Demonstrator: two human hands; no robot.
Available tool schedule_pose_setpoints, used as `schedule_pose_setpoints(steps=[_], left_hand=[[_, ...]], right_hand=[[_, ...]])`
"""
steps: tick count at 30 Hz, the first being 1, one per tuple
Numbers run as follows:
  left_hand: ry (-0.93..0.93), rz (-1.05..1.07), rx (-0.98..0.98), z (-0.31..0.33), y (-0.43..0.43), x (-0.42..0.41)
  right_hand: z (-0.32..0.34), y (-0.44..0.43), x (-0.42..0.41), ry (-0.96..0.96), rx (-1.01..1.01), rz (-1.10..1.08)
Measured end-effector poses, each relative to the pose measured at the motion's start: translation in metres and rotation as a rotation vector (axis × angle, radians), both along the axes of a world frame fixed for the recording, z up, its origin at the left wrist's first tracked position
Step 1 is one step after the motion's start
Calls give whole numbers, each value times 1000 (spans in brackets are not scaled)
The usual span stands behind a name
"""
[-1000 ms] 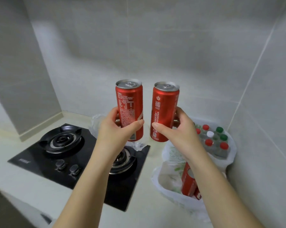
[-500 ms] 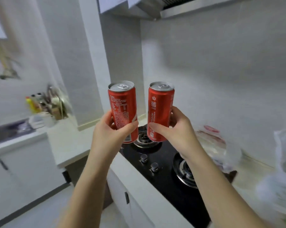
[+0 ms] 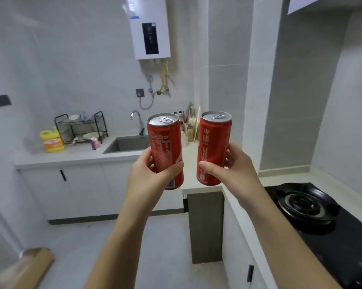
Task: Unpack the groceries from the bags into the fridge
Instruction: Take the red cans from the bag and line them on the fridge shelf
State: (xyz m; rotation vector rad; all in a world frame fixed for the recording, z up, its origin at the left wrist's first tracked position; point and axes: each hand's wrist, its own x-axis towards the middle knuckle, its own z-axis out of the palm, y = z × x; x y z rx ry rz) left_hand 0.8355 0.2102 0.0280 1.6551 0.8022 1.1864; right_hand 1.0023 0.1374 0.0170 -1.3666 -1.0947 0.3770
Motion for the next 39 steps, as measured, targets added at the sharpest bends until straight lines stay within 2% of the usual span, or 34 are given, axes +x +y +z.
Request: schedule_pose_setpoints(steps=[4,10,20,32,39], left_hand=[[15,180,-29,0,-5,-38],[56,551,-45,-7,-44,-101],[93,1073,35,2,-151,-191],[36,1529,71,30,-294,-288],[-26,1634,121,29,-325,-296]], right_hand=[[-1,32,-25,-28,16,186],[-5,65,-82,37,-15,557],[6,40,-206,65,-3,1092],[33,-54,-367,74,71,1473],[42,-71,-401,37,83,1624]])
